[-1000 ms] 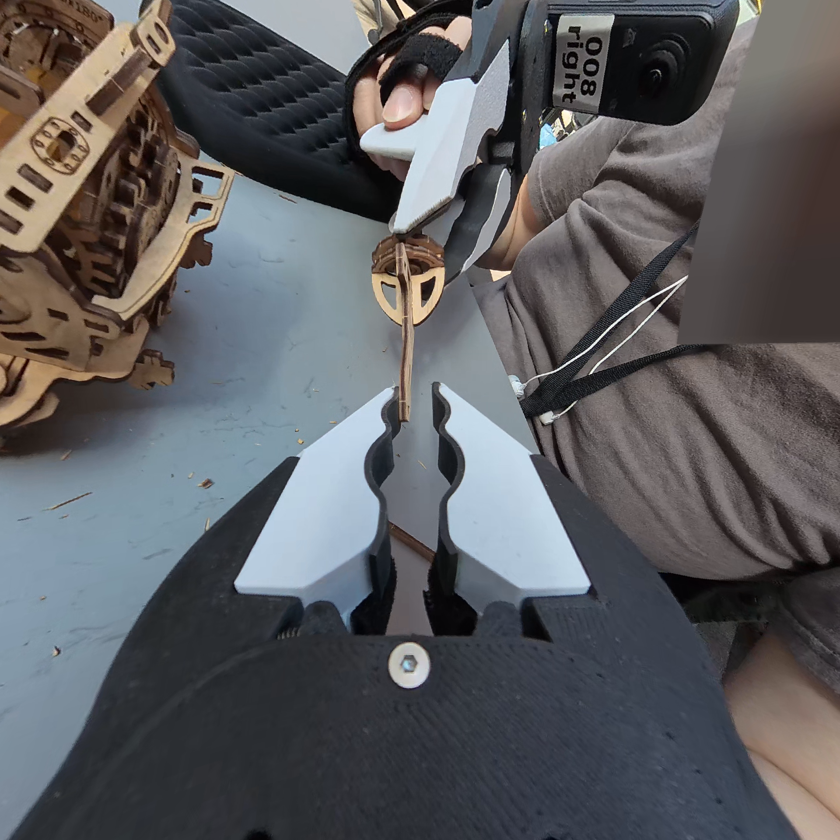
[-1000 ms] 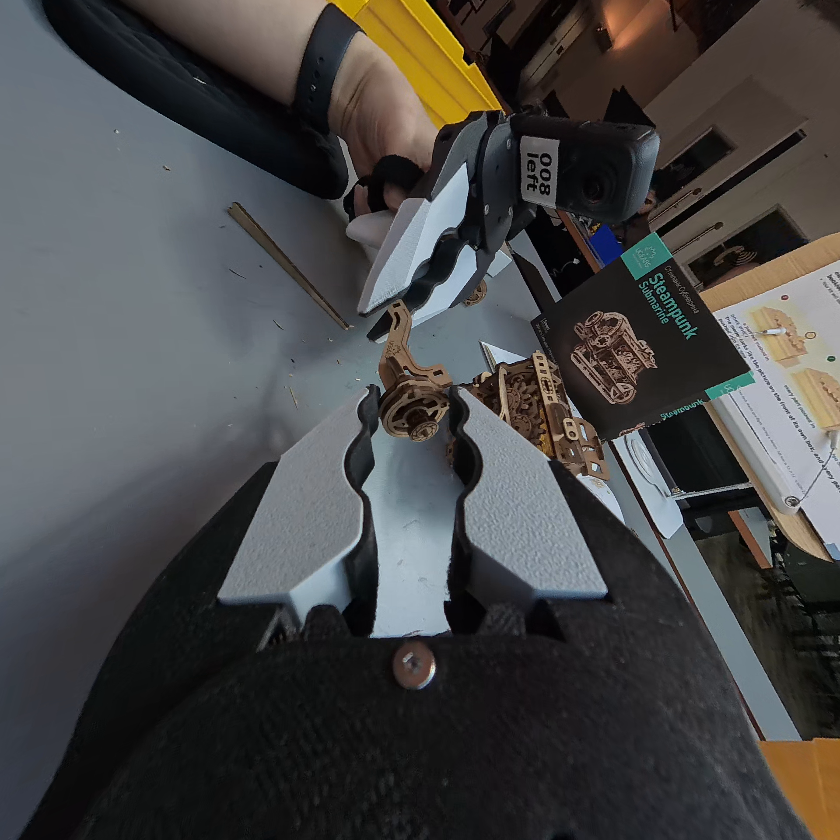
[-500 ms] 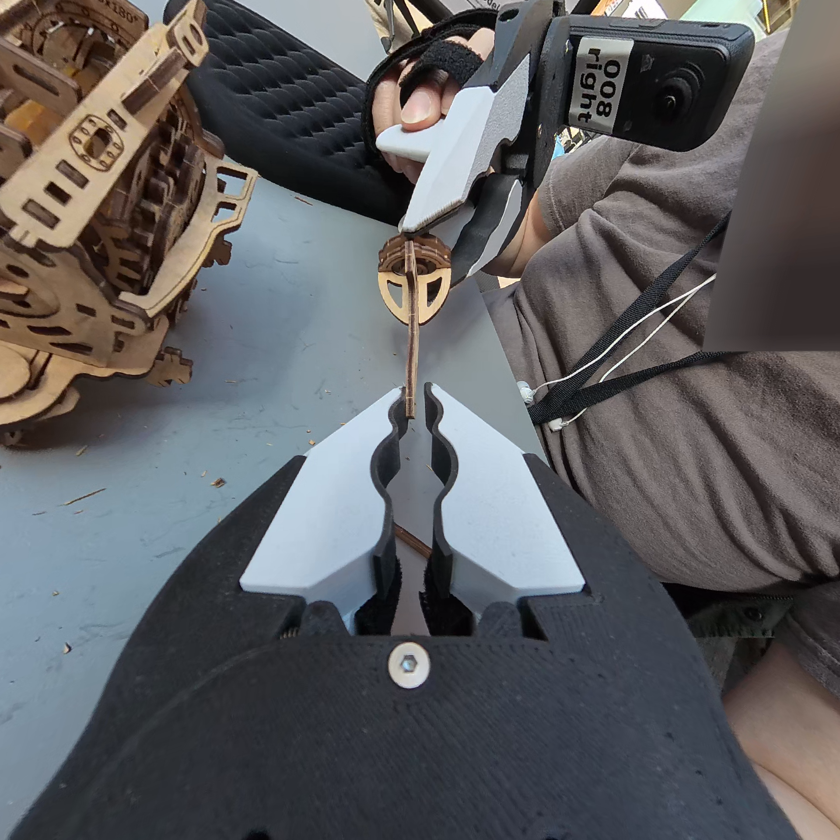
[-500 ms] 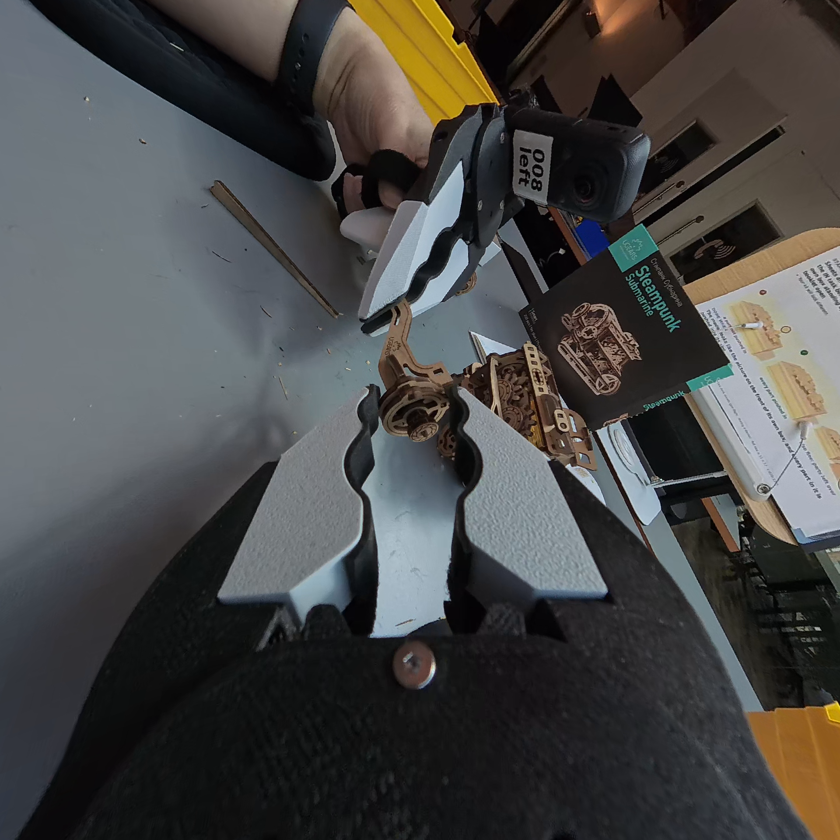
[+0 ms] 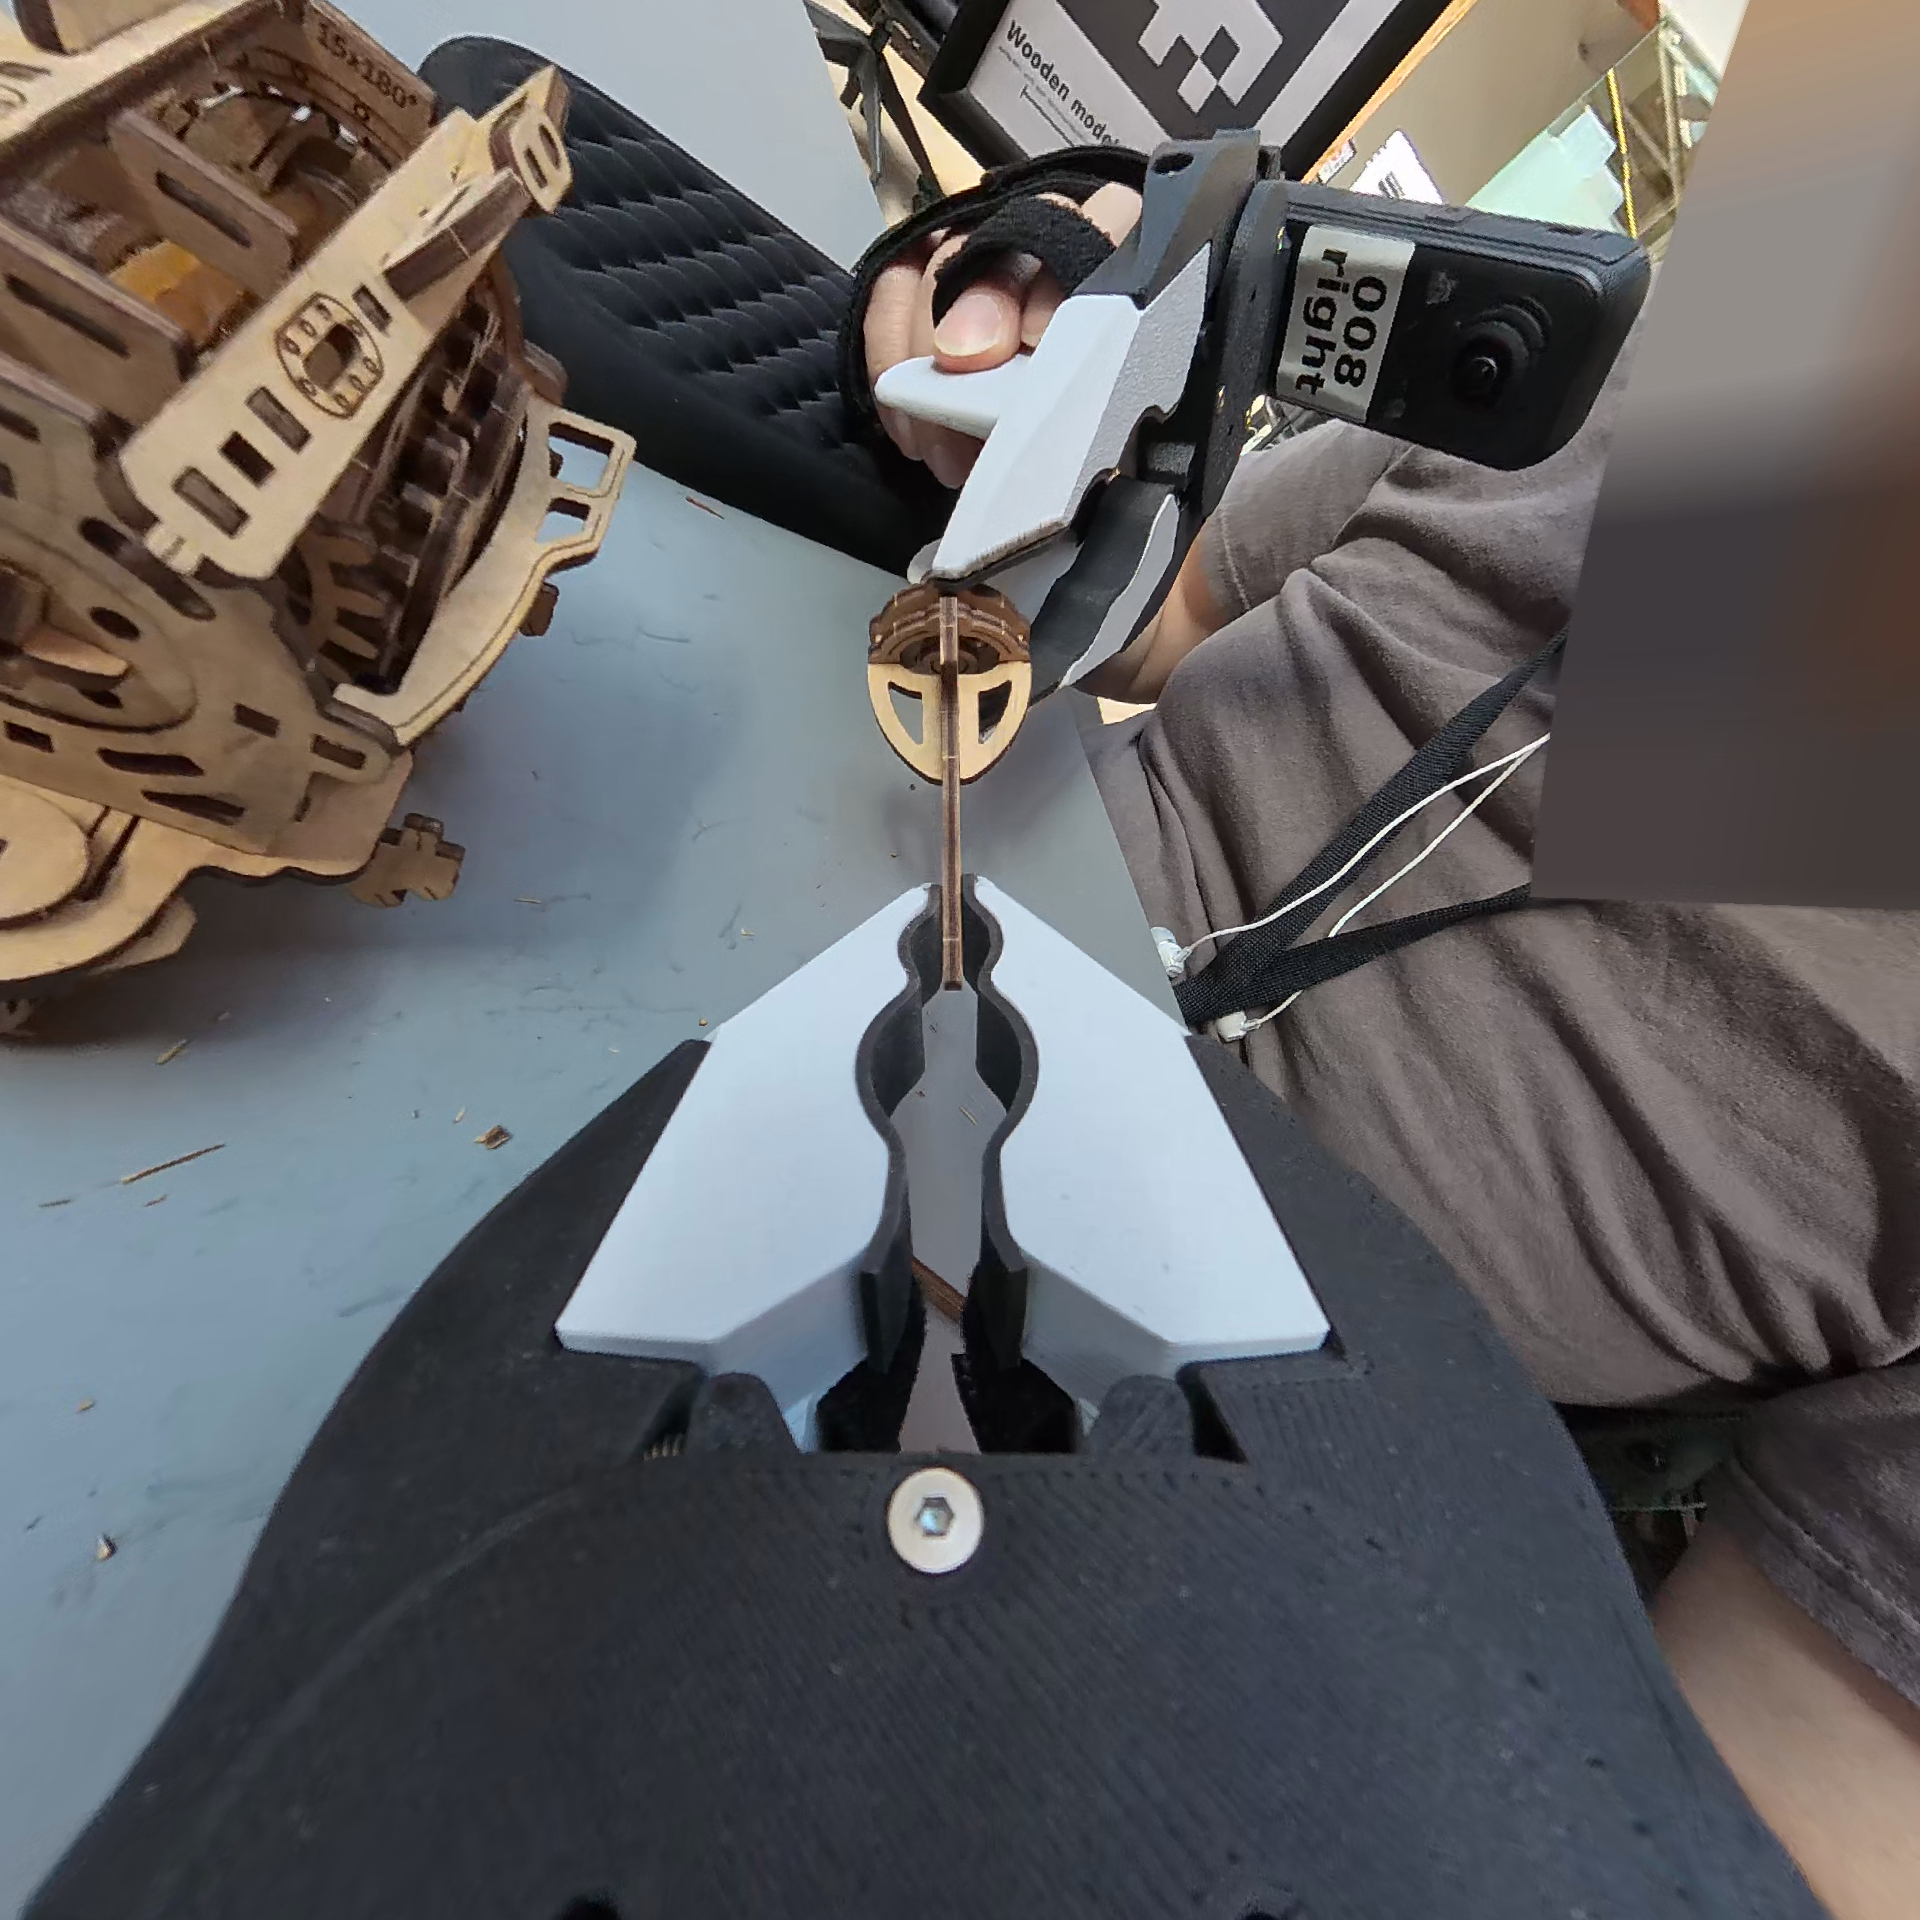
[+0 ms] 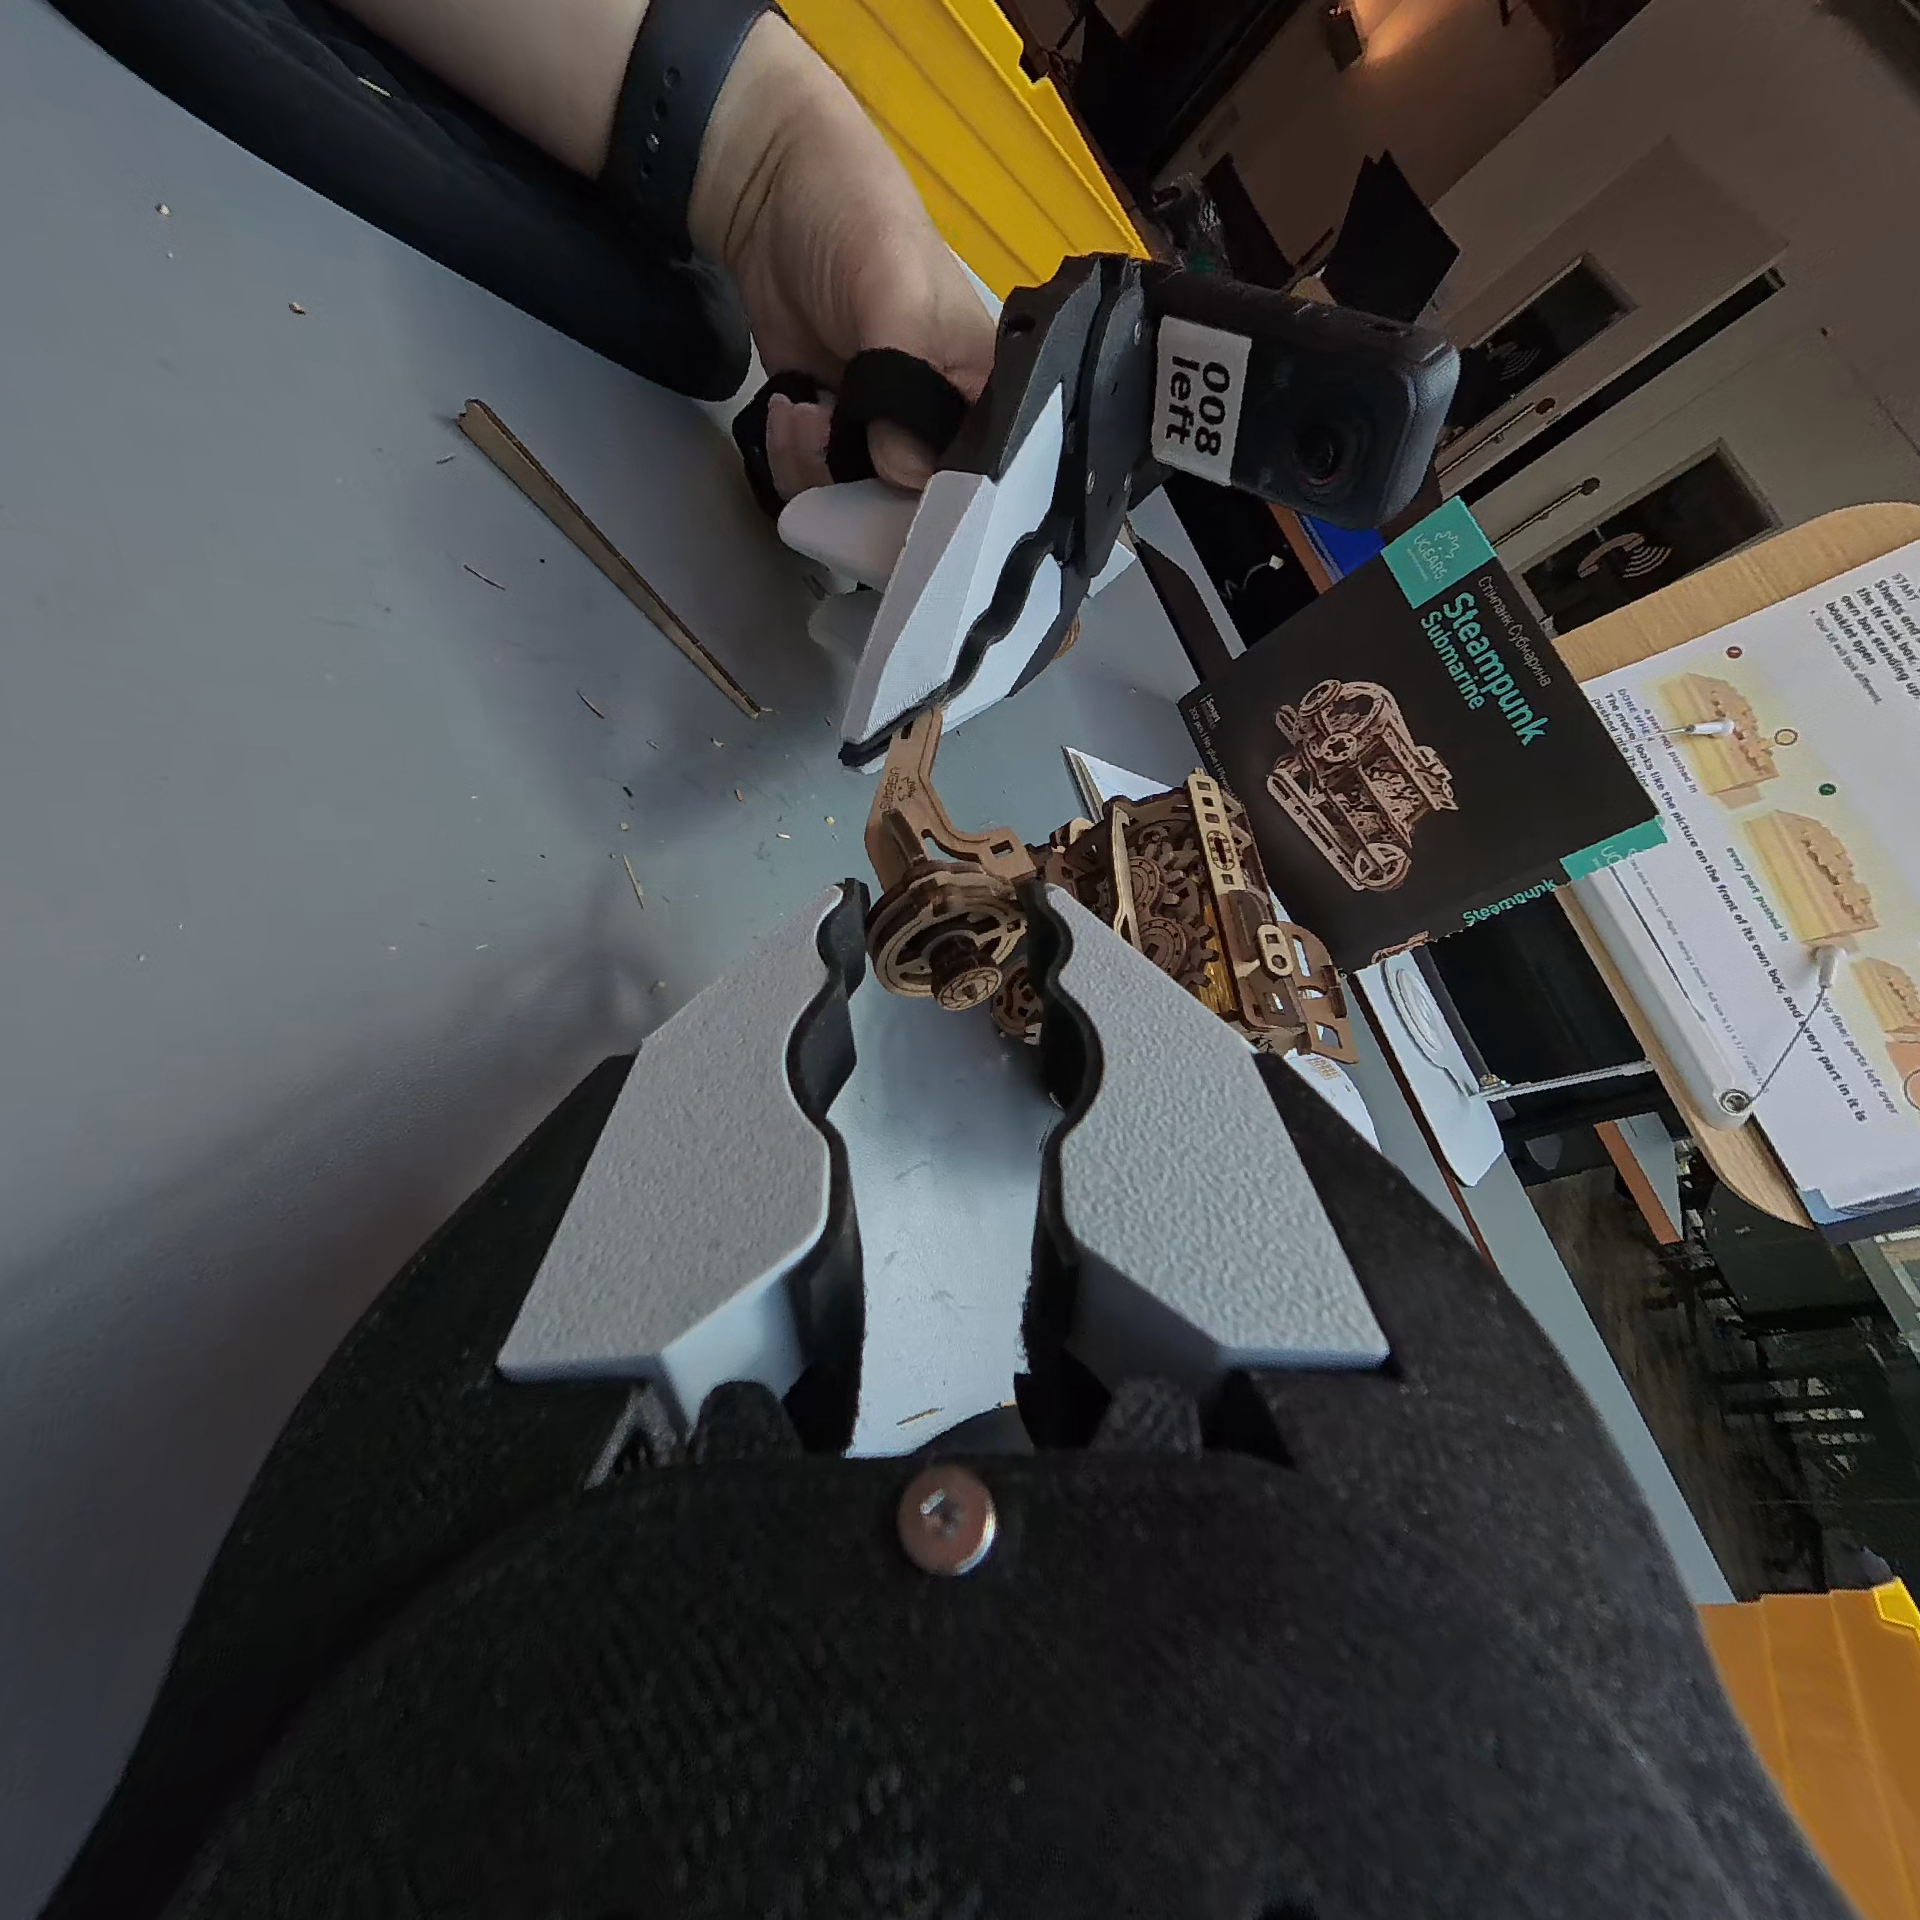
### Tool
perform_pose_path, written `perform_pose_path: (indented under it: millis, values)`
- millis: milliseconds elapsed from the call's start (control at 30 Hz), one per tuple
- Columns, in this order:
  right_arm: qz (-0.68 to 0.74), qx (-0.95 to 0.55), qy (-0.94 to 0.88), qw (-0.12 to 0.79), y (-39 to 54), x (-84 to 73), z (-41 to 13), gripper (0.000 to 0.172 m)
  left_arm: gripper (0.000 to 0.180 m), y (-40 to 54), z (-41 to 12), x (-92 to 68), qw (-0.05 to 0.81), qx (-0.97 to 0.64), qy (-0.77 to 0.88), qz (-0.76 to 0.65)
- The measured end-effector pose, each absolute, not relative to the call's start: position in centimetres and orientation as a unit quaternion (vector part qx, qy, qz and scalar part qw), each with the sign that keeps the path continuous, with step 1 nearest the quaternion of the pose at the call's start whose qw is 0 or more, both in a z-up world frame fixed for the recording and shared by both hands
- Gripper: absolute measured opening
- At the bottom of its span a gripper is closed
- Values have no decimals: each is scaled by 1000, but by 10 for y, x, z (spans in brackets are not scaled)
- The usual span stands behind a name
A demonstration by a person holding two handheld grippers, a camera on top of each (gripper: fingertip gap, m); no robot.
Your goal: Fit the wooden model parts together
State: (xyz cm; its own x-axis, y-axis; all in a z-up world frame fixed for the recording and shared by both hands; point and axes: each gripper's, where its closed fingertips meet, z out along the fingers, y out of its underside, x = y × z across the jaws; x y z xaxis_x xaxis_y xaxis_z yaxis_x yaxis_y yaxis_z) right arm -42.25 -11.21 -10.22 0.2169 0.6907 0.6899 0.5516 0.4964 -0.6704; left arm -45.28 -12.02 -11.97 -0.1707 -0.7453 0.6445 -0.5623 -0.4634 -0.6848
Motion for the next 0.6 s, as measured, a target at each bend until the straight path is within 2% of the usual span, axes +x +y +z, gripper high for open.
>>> perform_pose_path:
  millis: [200,367,600]
  values:
    - [44,-492,-619,610,-109,-422,-100,31,0,-117,-117,-452,88,-644,507,-567]
    - [38,-466,-584,664,-107,-416,-77,55,0,-109,-114,-458,95,-653,495,-565]
    - [74,-452,-516,724,-108,-396,-43,52,0,-105,-108,-460,104,-650,486,-575]
